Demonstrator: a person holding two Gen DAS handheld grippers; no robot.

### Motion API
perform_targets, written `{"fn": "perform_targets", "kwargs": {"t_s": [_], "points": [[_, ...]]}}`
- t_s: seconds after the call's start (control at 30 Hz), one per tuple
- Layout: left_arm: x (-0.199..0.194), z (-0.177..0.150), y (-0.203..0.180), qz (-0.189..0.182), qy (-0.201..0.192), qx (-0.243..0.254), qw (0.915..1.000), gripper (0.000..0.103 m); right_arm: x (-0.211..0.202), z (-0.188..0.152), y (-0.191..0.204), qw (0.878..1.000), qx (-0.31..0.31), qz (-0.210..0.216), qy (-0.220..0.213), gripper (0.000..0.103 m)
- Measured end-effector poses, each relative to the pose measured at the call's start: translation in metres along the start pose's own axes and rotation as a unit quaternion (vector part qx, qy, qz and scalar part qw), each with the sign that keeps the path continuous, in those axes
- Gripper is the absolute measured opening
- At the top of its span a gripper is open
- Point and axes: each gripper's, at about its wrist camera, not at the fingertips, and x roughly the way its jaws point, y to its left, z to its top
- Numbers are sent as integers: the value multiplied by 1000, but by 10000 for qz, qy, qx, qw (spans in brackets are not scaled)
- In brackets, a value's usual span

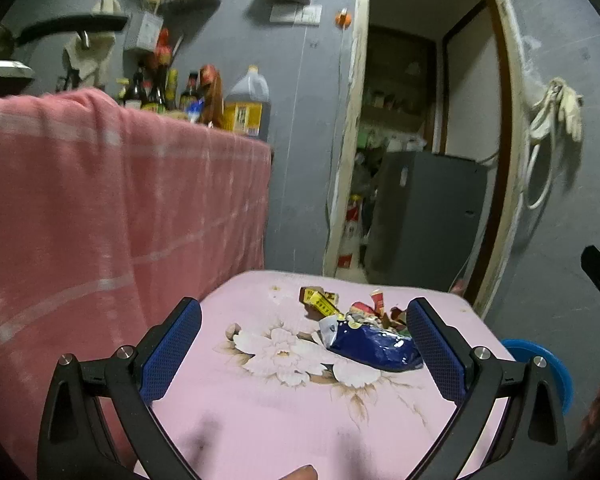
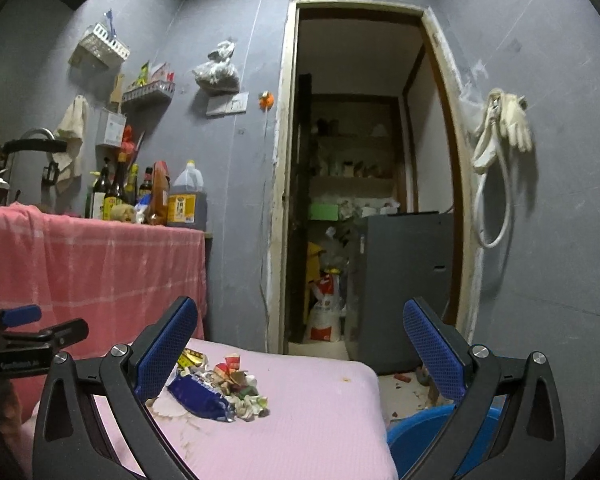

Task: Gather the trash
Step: 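Move both tools down toward the trash pile on the pink table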

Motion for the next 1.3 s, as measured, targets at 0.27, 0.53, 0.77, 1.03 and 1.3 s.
{"fn": "perform_targets", "kwargs": {"t_s": [0.27, 0.53, 0.77, 1.03, 1.3], "points": [[62, 6, -8, -60, 606, 60, 9981, 100, 50, -17, -10, 9977, 142, 134, 656, 103], [104, -5, -17, -323, 1167, 290, 9922, 98, 87, -41, -21, 9860, 508, 578, 1476, 90], [137, -11, -24, -680, 1944, -39, 9786, 69, 117, -64, -30, 9640, 911, 917, 2325, 63], [156, -16, -28, -818, 2496, -495, 9636, 60, 143, -88, -22, 9399, 985, 1283, 3006, 52], [169, -12, -32, -739, 2876, -895, 9507, 42, 164, -105, -18, 9188, 1014, 1537, 3491, 38]]}}
